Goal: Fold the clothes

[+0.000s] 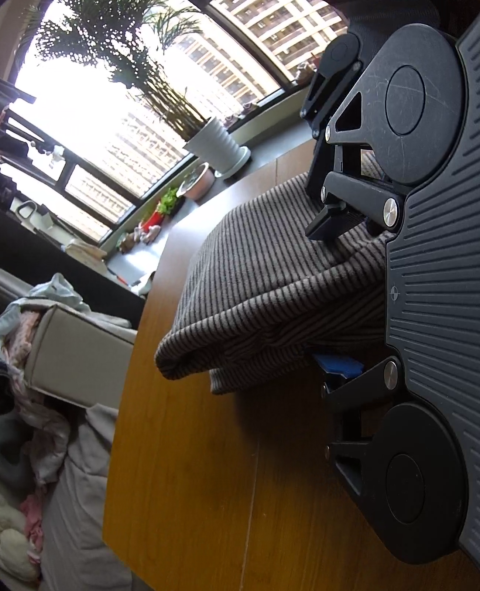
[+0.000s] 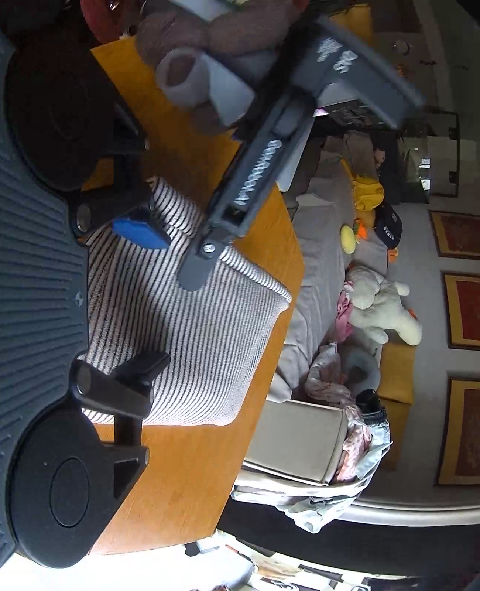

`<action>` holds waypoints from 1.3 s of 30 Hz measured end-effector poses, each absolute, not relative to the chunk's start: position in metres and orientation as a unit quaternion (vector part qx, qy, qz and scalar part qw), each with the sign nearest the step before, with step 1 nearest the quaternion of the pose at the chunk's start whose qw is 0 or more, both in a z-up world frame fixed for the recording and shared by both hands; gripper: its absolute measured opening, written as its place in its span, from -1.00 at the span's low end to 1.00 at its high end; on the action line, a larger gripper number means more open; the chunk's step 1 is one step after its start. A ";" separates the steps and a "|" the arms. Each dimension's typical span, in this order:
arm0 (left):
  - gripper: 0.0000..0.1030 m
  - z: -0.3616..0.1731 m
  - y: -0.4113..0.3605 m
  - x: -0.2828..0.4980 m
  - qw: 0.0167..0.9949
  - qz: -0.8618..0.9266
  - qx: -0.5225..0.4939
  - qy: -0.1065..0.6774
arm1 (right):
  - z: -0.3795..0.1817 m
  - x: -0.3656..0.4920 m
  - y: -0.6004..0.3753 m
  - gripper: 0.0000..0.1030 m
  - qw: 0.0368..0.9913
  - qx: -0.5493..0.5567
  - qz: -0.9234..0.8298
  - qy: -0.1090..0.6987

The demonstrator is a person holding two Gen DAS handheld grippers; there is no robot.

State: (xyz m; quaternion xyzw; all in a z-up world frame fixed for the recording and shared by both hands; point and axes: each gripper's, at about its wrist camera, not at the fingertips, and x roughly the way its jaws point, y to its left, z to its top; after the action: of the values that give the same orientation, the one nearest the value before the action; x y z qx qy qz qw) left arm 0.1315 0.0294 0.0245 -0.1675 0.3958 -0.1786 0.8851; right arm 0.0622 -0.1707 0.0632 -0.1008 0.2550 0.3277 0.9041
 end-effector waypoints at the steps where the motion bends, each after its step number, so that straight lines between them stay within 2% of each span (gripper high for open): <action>1: 0.45 0.022 0.028 0.133 0.884 -0.177 -0.167 0.398 | 0.069 0.067 -0.181 0.61 0.905 -0.083 0.330 0.255; 5: 0.48 0.019 0.031 0.135 0.880 -0.174 -0.173 0.407 | 0.078 0.107 -0.223 0.73 0.895 -0.002 0.331 0.299; 11: 0.48 0.010 0.036 0.138 0.871 -0.185 -0.196 0.412 | 0.040 0.152 -0.240 0.74 0.862 0.054 0.320 0.390; 12: 0.48 0.008 0.038 0.139 0.869 -0.189 -0.201 0.411 | 0.037 0.152 -0.236 0.72 0.859 0.055 0.330 0.389; 14: 0.45 0.004 0.041 0.140 0.867 -0.197 -0.209 0.407 | 0.031 0.151 -0.228 0.50 0.852 0.057 0.348 0.386; 15: 0.45 0.002 0.043 0.141 0.866 -0.201 -0.212 0.405 | 0.029 0.152 -0.223 0.48 0.851 0.054 0.354 0.384; 26: 0.41 -0.001 0.106 0.174 0.889 -0.160 -0.228 0.364 | 0.025 0.214 -0.134 0.50 0.855 0.037 0.369 0.362; 39: 0.43 0.001 0.179 0.233 0.909 -0.102 -0.230 0.332 | 0.006 0.279 -0.066 0.55 0.866 0.094 0.353 0.341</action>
State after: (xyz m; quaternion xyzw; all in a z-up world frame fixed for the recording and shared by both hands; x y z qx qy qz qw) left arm 0.2331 0.1791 0.0014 -0.2300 0.3323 -0.1019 0.9090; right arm 0.2793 -0.0656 0.0061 0.0944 0.3409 0.3527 0.8663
